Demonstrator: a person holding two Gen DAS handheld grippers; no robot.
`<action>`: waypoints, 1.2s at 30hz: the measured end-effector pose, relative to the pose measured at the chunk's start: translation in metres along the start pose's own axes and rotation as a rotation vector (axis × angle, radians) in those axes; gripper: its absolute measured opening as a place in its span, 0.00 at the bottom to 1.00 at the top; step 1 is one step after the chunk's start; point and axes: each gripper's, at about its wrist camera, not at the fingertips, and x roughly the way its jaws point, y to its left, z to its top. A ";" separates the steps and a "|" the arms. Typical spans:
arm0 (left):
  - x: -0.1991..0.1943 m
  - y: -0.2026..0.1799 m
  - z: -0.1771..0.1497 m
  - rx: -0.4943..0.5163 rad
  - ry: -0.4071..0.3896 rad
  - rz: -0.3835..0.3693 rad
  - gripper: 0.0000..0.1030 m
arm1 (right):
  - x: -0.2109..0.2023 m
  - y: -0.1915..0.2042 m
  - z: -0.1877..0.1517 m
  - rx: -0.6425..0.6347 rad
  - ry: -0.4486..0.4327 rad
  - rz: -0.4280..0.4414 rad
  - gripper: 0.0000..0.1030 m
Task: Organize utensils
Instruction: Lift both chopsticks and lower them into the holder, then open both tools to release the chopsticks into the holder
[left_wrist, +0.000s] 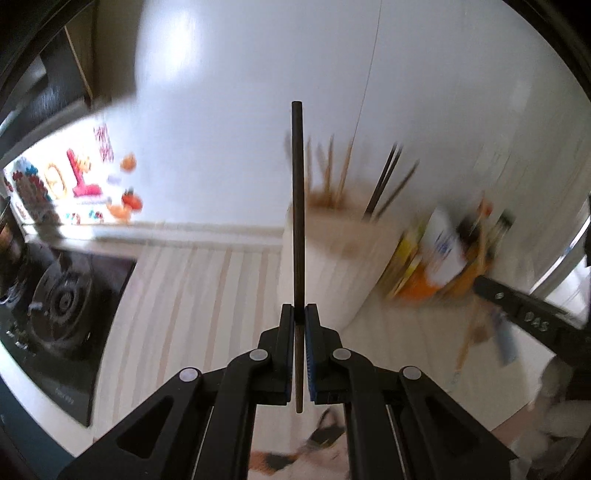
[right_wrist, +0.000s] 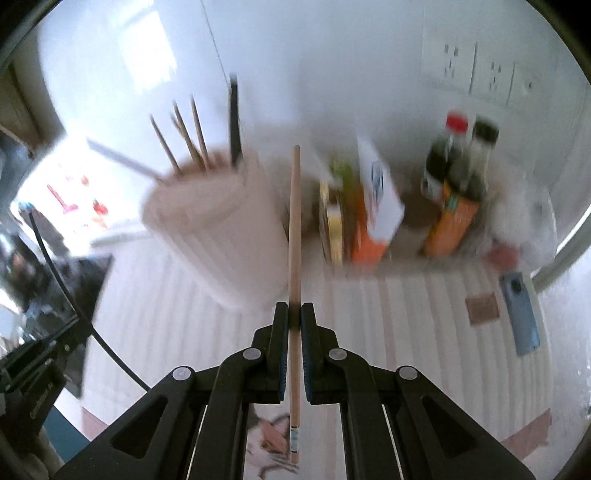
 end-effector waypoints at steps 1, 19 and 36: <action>-0.004 -0.004 0.009 -0.011 -0.022 -0.017 0.03 | -0.009 0.000 0.010 0.007 -0.028 0.014 0.07; 0.071 -0.007 0.176 -0.060 -0.172 -0.046 0.03 | -0.012 0.033 0.174 0.096 -0.367 0.183 0.07; 0.118 0.013 0.150 -0.088 0.053 -0.051 0.07 | 0.064 0.058 0.170 0.037 -0.428 0.165 0.07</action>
